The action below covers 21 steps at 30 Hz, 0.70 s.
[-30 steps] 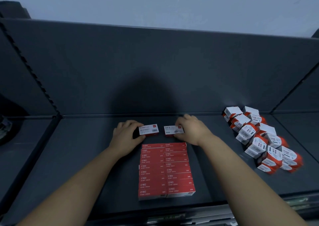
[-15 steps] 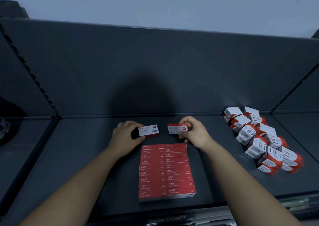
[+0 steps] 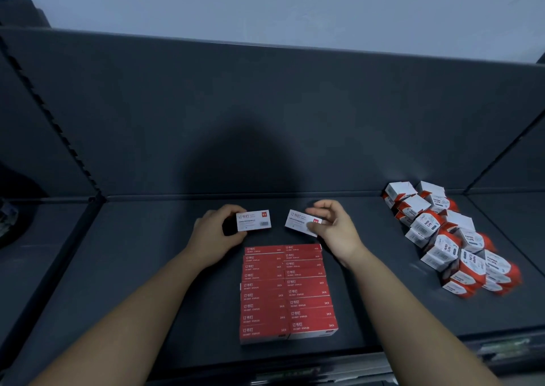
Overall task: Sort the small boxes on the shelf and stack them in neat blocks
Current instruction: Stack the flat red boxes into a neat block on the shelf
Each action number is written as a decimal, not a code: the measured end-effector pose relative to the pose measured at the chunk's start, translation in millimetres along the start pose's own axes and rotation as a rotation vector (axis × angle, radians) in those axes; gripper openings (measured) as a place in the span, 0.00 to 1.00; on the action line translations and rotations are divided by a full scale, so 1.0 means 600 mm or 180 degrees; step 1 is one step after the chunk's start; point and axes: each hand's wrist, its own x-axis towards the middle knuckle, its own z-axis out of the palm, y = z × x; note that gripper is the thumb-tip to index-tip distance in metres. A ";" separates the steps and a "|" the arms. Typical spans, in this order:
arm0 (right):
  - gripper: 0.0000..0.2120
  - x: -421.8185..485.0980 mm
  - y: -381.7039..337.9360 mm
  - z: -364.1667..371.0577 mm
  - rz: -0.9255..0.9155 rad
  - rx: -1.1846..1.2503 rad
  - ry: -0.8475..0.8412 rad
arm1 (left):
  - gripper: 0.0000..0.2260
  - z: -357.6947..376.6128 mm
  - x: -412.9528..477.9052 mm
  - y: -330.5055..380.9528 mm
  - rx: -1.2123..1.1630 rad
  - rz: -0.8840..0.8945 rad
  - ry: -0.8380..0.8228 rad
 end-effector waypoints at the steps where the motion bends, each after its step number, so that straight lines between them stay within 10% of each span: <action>1: 0.18 -0.001 0.002 -0.001 0.0042 0.0117 0.0047 | 0.18 -0.002 -0.002 -0.001 -0.0231 -0.0013 -0.0015; 10: 0.12 -0.017 -0.024 -0.012 0.0115 0.0592 -0.0230 | 0.20 -0.026 -0.007 0.051 -0.2153 -0.0606 -0.0436; 21: 0.13 -0.061 -0.089 -0.005 -0.0136 0.1399 -0.0365 | 0.21 -0.053 -0.026 0.115 -0.2746 -0.0414 -0.0542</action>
